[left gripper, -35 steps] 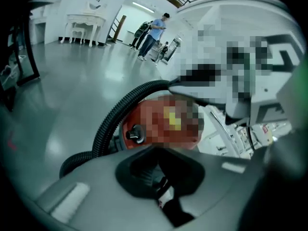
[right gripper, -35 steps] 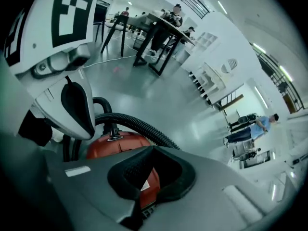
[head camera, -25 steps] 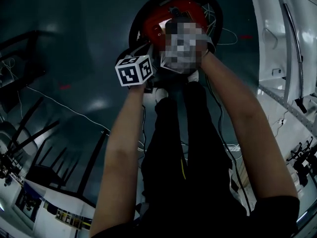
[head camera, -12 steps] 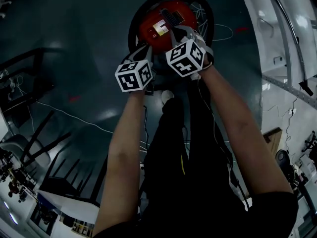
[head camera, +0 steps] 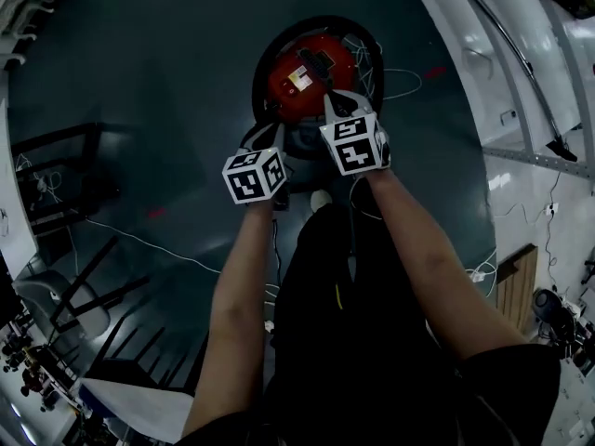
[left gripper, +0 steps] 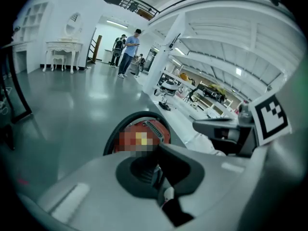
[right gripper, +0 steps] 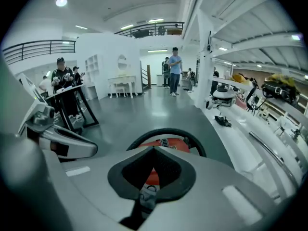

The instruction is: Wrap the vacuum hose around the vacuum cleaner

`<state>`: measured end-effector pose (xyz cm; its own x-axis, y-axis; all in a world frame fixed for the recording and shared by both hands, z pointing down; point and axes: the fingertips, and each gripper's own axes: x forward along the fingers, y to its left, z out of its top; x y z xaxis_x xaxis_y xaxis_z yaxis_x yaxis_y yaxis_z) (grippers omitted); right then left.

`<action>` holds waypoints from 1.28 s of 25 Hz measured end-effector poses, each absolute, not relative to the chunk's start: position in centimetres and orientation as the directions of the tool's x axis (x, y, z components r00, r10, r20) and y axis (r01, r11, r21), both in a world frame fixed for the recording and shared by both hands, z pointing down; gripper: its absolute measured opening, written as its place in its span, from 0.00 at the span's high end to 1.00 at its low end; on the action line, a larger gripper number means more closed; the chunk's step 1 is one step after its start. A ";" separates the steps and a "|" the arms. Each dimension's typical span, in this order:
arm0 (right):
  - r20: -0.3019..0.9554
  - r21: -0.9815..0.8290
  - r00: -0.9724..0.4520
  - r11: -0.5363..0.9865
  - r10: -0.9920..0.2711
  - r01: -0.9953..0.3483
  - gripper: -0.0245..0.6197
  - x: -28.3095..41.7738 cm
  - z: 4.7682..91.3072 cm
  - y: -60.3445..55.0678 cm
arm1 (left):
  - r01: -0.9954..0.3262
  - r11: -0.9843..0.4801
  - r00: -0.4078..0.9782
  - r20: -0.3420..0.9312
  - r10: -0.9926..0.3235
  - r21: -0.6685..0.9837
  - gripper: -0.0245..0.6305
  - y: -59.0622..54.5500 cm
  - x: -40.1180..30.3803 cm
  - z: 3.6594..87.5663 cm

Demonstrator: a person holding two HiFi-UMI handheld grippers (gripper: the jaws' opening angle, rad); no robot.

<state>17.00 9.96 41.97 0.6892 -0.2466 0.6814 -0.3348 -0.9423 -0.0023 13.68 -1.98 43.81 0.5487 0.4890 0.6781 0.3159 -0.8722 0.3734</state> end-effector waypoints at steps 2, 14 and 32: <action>0.683 -0.030 0.687 -0.950 -0.247 -0.312 0.97 15.3 40.4 10.2 | 0.318 -0.870 0.550 0.675 0.492 0.376 0.95 -1.8 12.8 42.4; 0.597 -0.154 0.739 -0.949 -0.312 -0.275 0.97 10.5 31.1 10.8 | 0.382 -0.870 0.610 0.622 0.491 0.312 0.95 1.2 9.9 33.4; 0.584 -0.157 0.701 -0.904 -0.409 -0.397 0.97 9.3 27.6 11.8 | 0.281 -0.912 0.659 0.631 0.410 0.299 0.95 -1.0 8.1 29.9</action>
